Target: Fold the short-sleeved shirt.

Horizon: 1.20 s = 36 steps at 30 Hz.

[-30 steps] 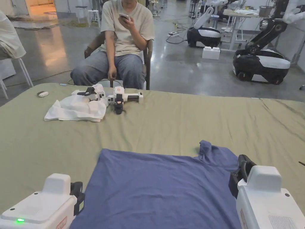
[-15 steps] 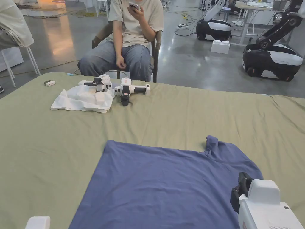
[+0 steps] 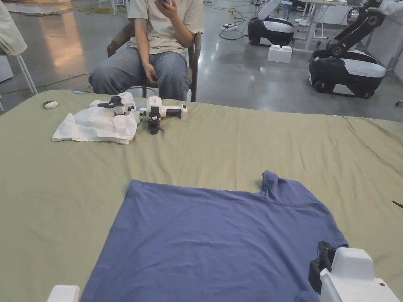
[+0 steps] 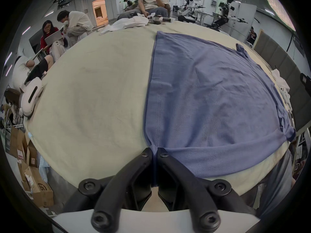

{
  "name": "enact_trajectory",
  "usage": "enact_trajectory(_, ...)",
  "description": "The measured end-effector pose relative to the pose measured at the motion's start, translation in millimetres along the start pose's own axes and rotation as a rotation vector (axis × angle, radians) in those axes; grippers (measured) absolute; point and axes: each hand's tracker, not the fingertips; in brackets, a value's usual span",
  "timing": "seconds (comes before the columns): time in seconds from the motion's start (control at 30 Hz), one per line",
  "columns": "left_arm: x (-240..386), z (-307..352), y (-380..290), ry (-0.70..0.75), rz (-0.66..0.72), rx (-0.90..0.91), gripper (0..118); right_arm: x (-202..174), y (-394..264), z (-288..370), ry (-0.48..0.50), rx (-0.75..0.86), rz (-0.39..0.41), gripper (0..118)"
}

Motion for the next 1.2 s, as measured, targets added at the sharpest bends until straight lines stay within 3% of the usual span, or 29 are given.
enact_trajectory(0.1, -8, 5, 3, -0.019, 0.014, -0.002, 0, 25, -4, 12, -0.023, -0.062, 0.005, 0)
enact_trajectory(0.23, -13, 16, 1, -0.031, 0.009, 0.037, 0, 62, -18, 27, -0.055, -0.224, 0.068, 13)
enact_trajectory(0.3, -14, 19, 1, -0.038, 0.007, 0.043, 0, 78, -31, 32, -0.057, -0.321, 0.061, 43)
enact_trajectory(0.37, -16, 23, 0, -0.042, 0.009, 0.051, 0, 89, -48, 36, -0.049, -0.425, 0.057, 57)
enact_trajectory(0.67, -15, 25, 1, -0.040, -0.019, 0.058, 0, 90, -113, 14, 0.004, -0.634, 0.010, 56)
enact_trajectory(0.77, -15, 23, 0, -0.042, -0.017, 0.054, 0, 86, -131, -4, 0.014, -0.727, 0.013, 44)
enact_trajectory(0.83, -14, 22, -1, -0.042, -0.016, 0.053, 0, 86, -129, -3, 0.013, -0.697, -0.025, 38)
enact_trajectory(0.9, -15, 21, -1, -0.043, -0.014, 0.051, 0, 88, -124, -2, 0.041, -0.702, -0.022, 9)
enact_trajectory(0.97, -15, 19, -2, -0.047, -0.009, 0.050, 0, 89, -119, -2, 0.049, -0.699, -0.045, 8)
enact_trajectory(1.2, -17, 33, 13, -0.056, -0.006, 0.106, 0, 86, -75, 10, 0.035, -0.658, 0.019, 7)
